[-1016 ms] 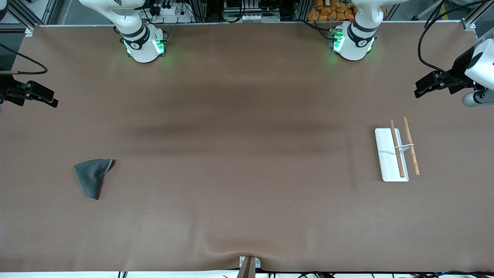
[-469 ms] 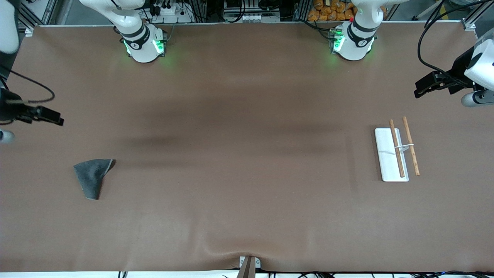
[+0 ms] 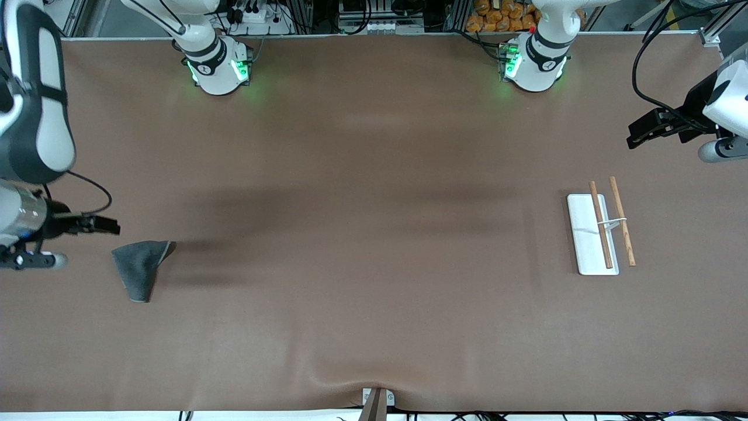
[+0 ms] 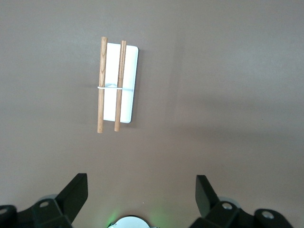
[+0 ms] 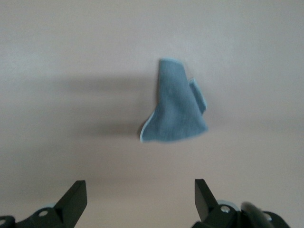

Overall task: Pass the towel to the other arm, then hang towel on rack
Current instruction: 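Reach the right gripper down to the grey towel and grasp it, then lift the grey towel with the right gripper toward the table middle, then hold the towel up with the right gripper while the left gripper approaches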

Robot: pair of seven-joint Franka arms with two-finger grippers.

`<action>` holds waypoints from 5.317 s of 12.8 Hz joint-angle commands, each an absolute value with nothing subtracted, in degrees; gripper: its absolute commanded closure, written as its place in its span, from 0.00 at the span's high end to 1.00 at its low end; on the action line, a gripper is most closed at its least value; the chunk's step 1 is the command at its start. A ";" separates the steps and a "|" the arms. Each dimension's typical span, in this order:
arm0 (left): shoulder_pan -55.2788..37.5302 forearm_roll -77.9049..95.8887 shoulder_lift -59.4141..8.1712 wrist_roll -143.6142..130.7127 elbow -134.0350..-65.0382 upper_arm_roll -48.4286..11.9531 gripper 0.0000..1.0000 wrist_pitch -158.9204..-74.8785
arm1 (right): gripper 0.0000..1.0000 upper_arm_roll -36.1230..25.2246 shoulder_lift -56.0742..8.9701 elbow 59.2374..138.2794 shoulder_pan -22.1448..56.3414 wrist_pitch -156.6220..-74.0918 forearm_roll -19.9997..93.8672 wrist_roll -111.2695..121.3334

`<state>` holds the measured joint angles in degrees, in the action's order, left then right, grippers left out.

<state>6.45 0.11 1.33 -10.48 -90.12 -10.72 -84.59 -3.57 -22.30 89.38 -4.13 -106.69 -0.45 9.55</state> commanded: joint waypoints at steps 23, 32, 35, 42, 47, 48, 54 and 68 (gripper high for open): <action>6.94 0.79 1.23 -9.32 -89.91 -10.90 1.00 -85.17 | 0.00 -2.72 -40.52 89.74 -12.13 -125.86 10.27 24.17; 6.94 0.79 1.32 -9.32 -89.82 -10.90 1.00 -85.17 | 0.00 -1.93 -30.08 89.03 -6.09 -119.46 10.73 24.61; 6.94 0.79 1.32 -9.32 -89.82 -10.90 1.00 -85.17 | 0.00 -1.85 -26.20 84.84 -0.02 -113.49 9.76 24.87; 6.94 0.79 1.32 -9.32 -89.91 -10.90 1.00 -85.17 | 0.00 -0.97 -23.65 78.31 20.80 -108.63 9.14 25.84; 6.59 0.97 1.06 -9.84 -89.65 -10.90 1.00 -85.34 | 0.00 -0.97 -23.91 77.26 32.14 -111.26 9.49 29.87; 6.33 1.05 0.62 -10.37 -89.47 -10.99 1.00 -85.60 | 0.00 -0.88 -23.99 77.17 34.87 -112.92 9.67 30.75; 6.24 1.49 -0.26 -10.63 -89.38 -11.07 1.00 -87.36 | 0.00 -0.97 -24.08 77.17 45.08 -119.25 9.84 32.51; 5.45 4.39 -8.43 -30.48 -84.38 -21.53 1.00 -90.95 | 0.00 -0.97 -24.17 77.34 48.34 -124.89 10.11 32.34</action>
<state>5.55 3.75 -5.62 -26.91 -87.48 -20.14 -90.32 -0.41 -24.52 77.32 47.85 -124.29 9.83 32.28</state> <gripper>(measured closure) 0.000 0.978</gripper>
